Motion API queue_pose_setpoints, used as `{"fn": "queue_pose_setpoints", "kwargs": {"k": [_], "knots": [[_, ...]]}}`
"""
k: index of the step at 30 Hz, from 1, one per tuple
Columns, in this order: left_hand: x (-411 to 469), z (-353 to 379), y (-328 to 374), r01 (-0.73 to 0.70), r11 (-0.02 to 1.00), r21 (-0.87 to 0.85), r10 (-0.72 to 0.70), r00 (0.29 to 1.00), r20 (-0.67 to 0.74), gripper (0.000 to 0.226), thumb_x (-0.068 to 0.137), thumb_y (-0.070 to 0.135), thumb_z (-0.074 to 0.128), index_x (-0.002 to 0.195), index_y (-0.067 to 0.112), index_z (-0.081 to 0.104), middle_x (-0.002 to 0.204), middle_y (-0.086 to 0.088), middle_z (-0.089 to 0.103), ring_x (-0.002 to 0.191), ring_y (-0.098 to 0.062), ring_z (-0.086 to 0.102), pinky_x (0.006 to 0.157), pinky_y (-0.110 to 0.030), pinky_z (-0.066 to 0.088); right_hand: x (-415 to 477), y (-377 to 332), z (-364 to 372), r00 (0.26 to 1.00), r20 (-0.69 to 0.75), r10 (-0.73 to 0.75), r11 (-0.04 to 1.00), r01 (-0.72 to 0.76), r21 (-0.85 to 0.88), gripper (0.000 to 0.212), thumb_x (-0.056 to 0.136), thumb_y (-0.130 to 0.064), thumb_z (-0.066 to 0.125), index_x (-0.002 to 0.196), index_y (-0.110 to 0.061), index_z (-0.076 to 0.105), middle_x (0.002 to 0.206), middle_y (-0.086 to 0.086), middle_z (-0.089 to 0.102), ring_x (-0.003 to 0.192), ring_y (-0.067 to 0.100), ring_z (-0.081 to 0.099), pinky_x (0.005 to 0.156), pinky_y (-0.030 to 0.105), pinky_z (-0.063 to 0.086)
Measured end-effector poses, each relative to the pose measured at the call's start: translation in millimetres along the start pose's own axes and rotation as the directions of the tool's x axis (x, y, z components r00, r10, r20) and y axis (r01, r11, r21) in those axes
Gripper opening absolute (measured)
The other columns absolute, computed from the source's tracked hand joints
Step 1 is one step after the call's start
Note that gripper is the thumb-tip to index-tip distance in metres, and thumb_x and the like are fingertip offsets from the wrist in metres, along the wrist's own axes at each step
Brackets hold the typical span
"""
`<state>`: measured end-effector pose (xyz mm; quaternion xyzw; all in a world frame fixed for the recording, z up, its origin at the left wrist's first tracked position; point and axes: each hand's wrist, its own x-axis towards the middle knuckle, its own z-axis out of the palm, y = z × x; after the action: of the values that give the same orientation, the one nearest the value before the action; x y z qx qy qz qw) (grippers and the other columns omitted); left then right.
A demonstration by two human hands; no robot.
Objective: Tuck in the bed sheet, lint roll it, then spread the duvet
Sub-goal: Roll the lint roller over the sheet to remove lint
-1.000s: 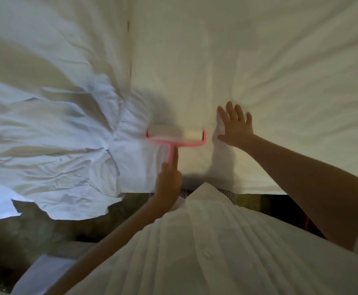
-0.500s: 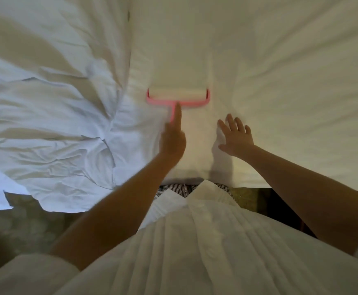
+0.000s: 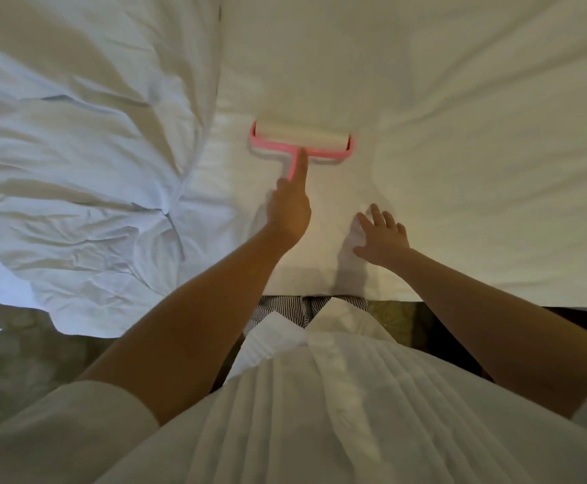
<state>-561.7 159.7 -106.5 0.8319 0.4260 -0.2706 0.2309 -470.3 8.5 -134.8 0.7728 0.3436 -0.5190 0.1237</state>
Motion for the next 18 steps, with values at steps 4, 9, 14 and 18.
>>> {"fn": "queue_pose_setpoints", "kwargs": {"k": [4, 9, 14, 18], "knots": [[-75, 36, -27, 0.065, 0.995, -0.069, -0.058, 0.993, 0.105, 0.074, 0.093, 0.001, 0.035, 0.15, 0.03, -0.001, 0.11, -0.019, 0.049, 0.089, -0.033, 0.057, 0.073, -0.036, 0.042, -7, -2, 6, 1.0, 0.011, -0.018, 0.999, 0.018, -0.04, 0.07, 0.094, -0.036, 0.05, 0.15, -0.022, 0.009, 0.158, 0.004, -0.009, 0.145, 0.028, 0.0, 0.116, 0.043, 0.012], [-128, 55, -61, 0.07, 0.988, -0.136, -0.035, 0.969, 0.246, 0.08, 0.09, -0.004, 0.037, 0.149, 0.031, -0.003, 0.105, -0.017, 0.054, 0.072, -0.025, 0.054, 0.061, -0.031, 0.04, -17, -6, 17, 1.0, 0.019, -0.017, 0.999, 0.018, -0.043, 0.07, 0.094, -0.036, 0.049, 0.15, -0.021, 0.009, 0.158, 0.005, -0.007, 0.145, 0.028, 0.002, 0.115, 0.043, 0.013], [-52, 35, -29, 0.013, 0.998, -0.069, -0.008, 0.998, 0.06, 0.076, 0.092, 0.006, 0.039, 0.15, 0.032, -0.001, 0.111, -0.017, 0.053, 0.093, -0.035, 0.058, 0.079, -0.04, 0.047, -21, -5, 24, 1.0, -0.008, -0.011, 1.0, 0.011, -0.017, 0.071, 0.094, -0.034, 0.051, 0.15, -0.021, 0.01, 0.158, 0.006, -0.004, 0.145, 0.028, 0.004, 0.115, 0.043, 0.015], [-11, 23, -17, -0.057, 0.995, -0.083, 0.054, 0.998, -0.033, 0.077, 0.091, 0.009, 0.038, 0.148, 0.037, -0.005, 0.103, -0.013, 0.057, 0.079, -0.03, 0.062, 0.073, -0.045, 0.055, -24, -2, 33, 1.0, -0.031, 0.001, 1.0, -0.001, -0.027, 0.072, 0.093, -0.033, 0.051, 0.15, -0.02, 0.009, 0.158, 0.006, -0.004, 0.144, 0.028, 0.006, 0.115, 0.043, 0.015]]}}
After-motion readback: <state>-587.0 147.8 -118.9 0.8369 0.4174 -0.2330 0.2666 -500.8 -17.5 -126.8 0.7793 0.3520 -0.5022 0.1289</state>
